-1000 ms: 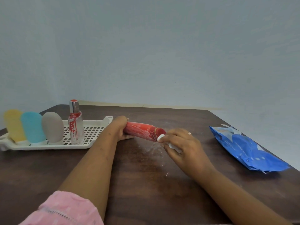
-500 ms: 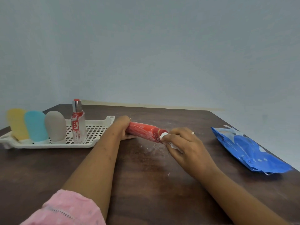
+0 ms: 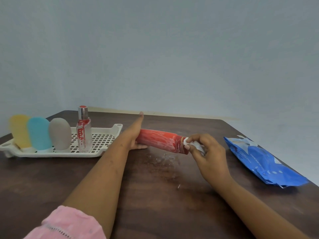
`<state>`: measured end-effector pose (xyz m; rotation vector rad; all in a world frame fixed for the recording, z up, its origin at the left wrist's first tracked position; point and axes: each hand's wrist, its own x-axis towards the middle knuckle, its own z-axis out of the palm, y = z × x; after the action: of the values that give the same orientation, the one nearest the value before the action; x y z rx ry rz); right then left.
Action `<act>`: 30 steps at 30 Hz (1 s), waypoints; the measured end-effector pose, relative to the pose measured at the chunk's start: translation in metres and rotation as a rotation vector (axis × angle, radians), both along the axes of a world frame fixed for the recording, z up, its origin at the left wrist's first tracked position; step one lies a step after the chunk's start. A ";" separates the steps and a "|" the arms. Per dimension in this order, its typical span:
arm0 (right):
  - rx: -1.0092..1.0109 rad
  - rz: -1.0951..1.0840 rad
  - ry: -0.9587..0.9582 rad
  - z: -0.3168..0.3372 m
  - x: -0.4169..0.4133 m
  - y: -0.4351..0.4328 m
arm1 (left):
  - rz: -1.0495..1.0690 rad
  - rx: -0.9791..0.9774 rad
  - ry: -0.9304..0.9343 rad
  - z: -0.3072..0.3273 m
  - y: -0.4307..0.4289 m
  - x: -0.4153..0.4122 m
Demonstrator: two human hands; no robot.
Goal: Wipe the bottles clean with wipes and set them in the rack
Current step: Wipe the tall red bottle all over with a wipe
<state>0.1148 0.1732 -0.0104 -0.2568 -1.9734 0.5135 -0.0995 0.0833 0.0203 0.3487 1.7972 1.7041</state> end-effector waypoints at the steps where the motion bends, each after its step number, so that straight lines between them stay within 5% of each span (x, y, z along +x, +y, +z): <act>1: -0.049 0.003 0.013 0.000 0.001 0.000 | -0.034 -0.004 -0.012 0.001 -0.002 -0.001; 11: -0.556 0.089 0.071 -0.006 -0.005 0.014 | -0.479 0.093 -0.134 -0.005 -0.001 -0.001; 18: -0.349 -0.085 -0.025 -0.009 -0.005 0.014 | -0.530 -0.085 0.178 -0.008 0.008 0.019; 23: -0.455 -0.019 0.025 -0.003 0.002 0.013 | -0.521 -0.042 0.101 -0.010 0.006 0.013; 30: -0.230 -0.081 -0.333 -0.002 0.018 0.014 | -0.510 -0.007 0.015 -0.013 0.005 0.006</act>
<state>0.1328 0.1870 -0.0129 -0.5969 -2.2136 0.6802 -0.0930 0.0881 0.0077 0.7468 1.5520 1.3348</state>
